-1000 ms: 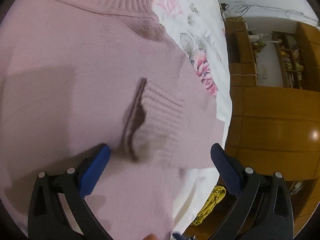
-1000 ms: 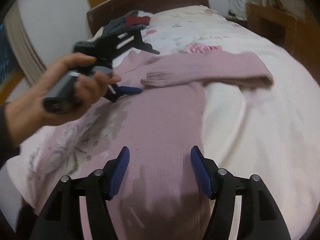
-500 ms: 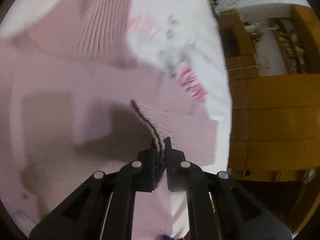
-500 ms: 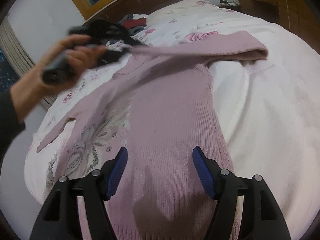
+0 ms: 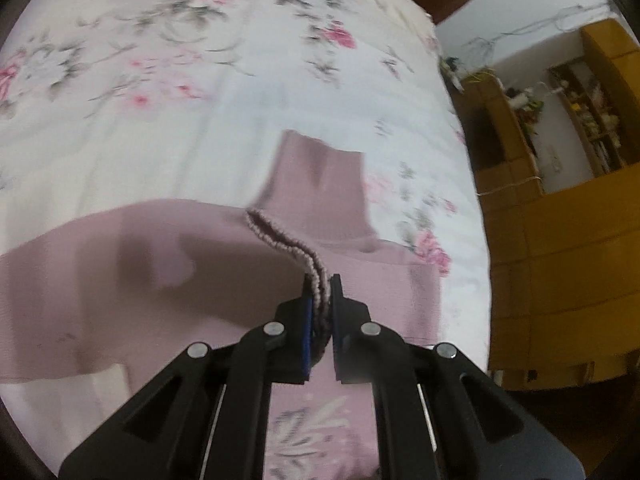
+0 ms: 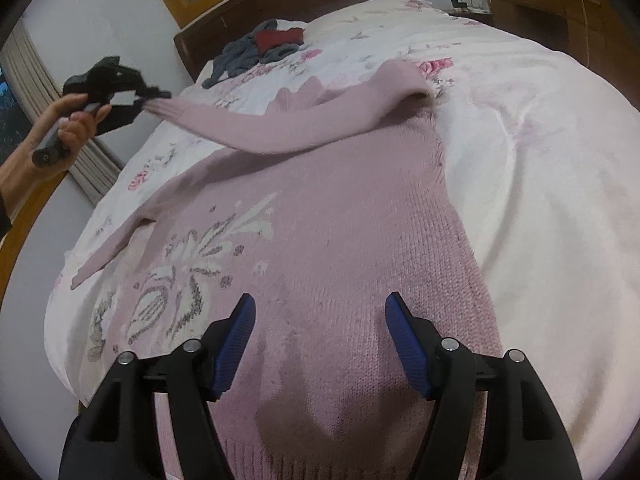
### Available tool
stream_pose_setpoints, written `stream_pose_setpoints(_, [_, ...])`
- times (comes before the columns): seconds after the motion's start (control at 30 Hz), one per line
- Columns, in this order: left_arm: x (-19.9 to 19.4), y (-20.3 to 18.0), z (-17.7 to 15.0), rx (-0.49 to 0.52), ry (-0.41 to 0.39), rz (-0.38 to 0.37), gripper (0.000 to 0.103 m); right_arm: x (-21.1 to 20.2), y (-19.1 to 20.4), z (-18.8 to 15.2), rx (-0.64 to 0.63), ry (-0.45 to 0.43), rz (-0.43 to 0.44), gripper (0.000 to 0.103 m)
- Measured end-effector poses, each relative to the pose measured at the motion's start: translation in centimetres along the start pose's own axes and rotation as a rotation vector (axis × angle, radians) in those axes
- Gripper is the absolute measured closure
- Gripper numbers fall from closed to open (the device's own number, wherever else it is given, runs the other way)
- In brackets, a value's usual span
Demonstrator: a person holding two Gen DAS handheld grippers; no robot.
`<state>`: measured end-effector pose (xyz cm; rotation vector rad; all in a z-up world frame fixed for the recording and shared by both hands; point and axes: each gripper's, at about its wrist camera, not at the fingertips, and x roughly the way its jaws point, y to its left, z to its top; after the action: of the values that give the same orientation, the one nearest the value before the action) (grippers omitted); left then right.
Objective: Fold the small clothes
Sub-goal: 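Fold the held sleeve across the sweater body and open the left tool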
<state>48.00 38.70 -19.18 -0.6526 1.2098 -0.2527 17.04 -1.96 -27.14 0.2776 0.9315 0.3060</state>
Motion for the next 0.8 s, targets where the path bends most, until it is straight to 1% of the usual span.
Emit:
stream_pose_setpoints(0.27, [0.5, 7.6, 0.6, -0.110, 0.002, 0.042, 0.097, 0.3, -0.5, 0.0, 0.019, 0.006, -0.010, 0.035])
stream_pose_setpoints(0.37, [1.3, 9.4, 0.0, -0.121, 0.031, 0.083, 0.097, 0.4, -0.7, 0.0, 0.025, 0.002, -0.010, 0.035])
stream_pose_setpoints(0.43, [2.8, 10.7, -0.5, -0.119, 0.069, 0.111, 0.097, 0.5, -0.7, 0.0, 0.026, 0.002, -0.010, 0.035])
stream_pose_setpoints(0.5, [4.2, 11.7, -0.8, -0.102, 0.081, 0.195, 0.096, 0.7, -0.6, -0.1, 0.024, 0.005, -0.012, 0.035])
stream_pose_setpoints(0.57, [4.9, 12.6, -0.9, -0.098, 0.077, 0.319, 0.095, 0.7, -0.5, -0.1, 0.020, 0.009, -0.014, 0.035])
stream_pose_setpoints(0.6, [4.9, 12.8, -1.0, -0.096, 0.071, 0.390, 0.096, 0.7, -0.5, -0.1, 0.019, 0.010, -0.015, 0.035])
stream_pose_setpoints(0.63, [4.7, 12.6, -1.1, -0.094, 0.057, 0.420, 0.096, 0.7, -0.5, -0.1, 0.018, 0.010, -0.015, 0.035])
stream_pose_setpoints(0.67, [4.3, 12.4, -1.2, -0.091, 0.032, 0.413, 0.094, 0.7, -0.4, -0.1, 0.018, 0.009, -0.015, 0.035])
stream_pose_setpoints(0.7, [3.4, 11.7, -1.4, -0.085, -0.015, 0.384, 0.090, 0.6, -0.5, 0.0, 0.022, 0.008, -0.013, 0.035])
stream_pose_setpoints(0.77, [2.2, 10.3, -2.0, -0.068, -0.082, 0.294, 0.085, 0.6, -0.4, -0.1, 0.025, 0.007, -0.010, 0.035])
stream_pose_setpoints(0.8, [2.2, 9.9, -2.2, -0.061, -0.089, 0.252, 0.082, 0.7, -0.4, -0.1, 0.024, 0.008, -0.007, 0.035])
